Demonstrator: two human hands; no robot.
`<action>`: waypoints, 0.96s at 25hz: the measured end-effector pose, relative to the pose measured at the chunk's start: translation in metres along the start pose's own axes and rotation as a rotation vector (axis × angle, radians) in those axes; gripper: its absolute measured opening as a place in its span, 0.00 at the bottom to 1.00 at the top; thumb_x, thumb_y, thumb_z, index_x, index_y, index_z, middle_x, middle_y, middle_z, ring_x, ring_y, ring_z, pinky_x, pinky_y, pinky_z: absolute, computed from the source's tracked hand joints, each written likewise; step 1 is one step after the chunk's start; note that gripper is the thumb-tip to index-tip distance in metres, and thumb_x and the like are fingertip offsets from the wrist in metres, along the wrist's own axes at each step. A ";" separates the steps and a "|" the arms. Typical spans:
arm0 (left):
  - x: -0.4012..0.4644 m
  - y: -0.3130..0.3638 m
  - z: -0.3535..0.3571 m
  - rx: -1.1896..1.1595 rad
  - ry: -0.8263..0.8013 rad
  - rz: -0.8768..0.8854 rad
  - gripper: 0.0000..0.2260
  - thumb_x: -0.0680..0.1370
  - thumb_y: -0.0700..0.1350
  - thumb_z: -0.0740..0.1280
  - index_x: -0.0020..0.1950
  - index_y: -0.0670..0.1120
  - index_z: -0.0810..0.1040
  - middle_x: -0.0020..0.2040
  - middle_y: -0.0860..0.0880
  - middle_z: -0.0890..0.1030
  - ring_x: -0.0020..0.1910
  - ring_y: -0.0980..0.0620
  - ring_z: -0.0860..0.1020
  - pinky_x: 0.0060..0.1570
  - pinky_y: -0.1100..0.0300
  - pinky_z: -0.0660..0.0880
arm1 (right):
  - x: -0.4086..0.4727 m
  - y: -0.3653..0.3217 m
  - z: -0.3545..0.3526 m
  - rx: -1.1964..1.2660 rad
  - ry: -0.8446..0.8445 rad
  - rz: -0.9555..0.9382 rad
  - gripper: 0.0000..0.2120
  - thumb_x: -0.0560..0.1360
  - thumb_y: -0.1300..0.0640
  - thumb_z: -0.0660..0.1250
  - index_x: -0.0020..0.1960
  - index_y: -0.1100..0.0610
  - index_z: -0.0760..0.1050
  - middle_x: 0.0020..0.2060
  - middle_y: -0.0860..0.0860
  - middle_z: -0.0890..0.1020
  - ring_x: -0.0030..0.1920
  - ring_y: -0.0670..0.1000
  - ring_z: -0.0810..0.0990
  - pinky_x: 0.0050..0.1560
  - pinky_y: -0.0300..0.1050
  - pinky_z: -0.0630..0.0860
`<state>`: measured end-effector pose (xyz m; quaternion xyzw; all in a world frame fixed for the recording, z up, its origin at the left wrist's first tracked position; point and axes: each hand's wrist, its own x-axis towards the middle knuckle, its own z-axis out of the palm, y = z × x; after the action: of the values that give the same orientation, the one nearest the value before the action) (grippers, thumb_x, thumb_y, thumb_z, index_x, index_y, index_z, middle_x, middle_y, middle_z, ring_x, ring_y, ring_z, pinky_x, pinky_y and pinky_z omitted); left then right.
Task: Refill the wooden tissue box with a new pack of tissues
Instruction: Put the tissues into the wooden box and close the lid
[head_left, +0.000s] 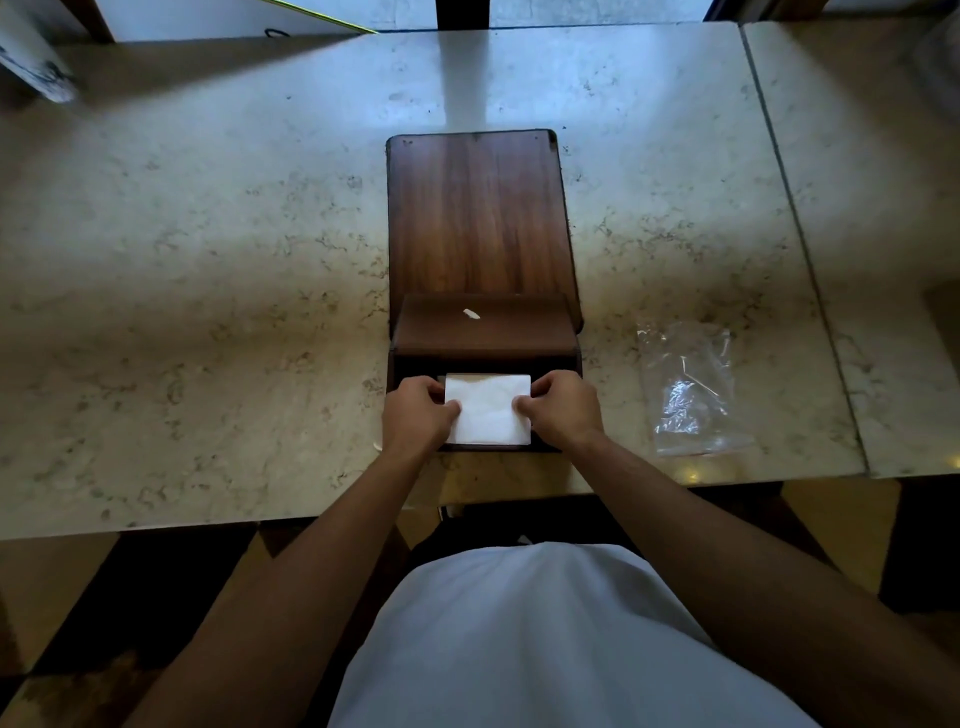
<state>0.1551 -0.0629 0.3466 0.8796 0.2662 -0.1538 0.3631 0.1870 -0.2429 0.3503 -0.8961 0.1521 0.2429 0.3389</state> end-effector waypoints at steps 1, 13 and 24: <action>0.001 0.000 0.000 0.009 0.006 0.006 0.11 0.75 0.45 0.74 0.55 0.43 0.84 0.50 0.45 0.85 0.49 0.48 0.81 0.51 0.53 0.79 | 0.000 0.000 0.001 -0.020 0.006 -0.010 0.07 0.73 0.53 0.75 0.44 0.57 0.82 0.39 0.51 0.84 0.42 0.52 0.83 0.42 0.43 0.76; 0.006 -0.001 0.003 0.139 0.020 0.047 0.08 0.76 0.43 0.71 0.49 0.39 0.80 0.46 0.42 0.82 0.46 0.44 0.79 0.43 0.52 0.76 | 0.004 -0.002 0.016 -0.120 0.018 -0.043 0.09 0.74 0.52 0.73 0.47 0.58 0.80 0.40 0.53 0.83 0.42 0.52 0.81 0.43 0.46 0.79; 0.011 -0.002 0.006 0.105 -0.088 -0.062 0.11 0.76 0.46 0.69 0.48 0.37 0.78 0.42 0.40 0.80 0.40 0.44 0.78 0.37 0.53 0.73 | -0.001 -0.003 0.014 -0.175 -0.030 -0.039 0.12 0.75 0.51 0.70 0.40 0.58 0.72 0.34 0.51 0.74 0.34 0.50 0.74 0.29 0.42 0.64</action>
<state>0.1619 -0.0619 0.3366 0.8812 0.2686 -0.2174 0.3227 0.1830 -0.2310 0.3428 -0.9213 0.1080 0.2619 0.2663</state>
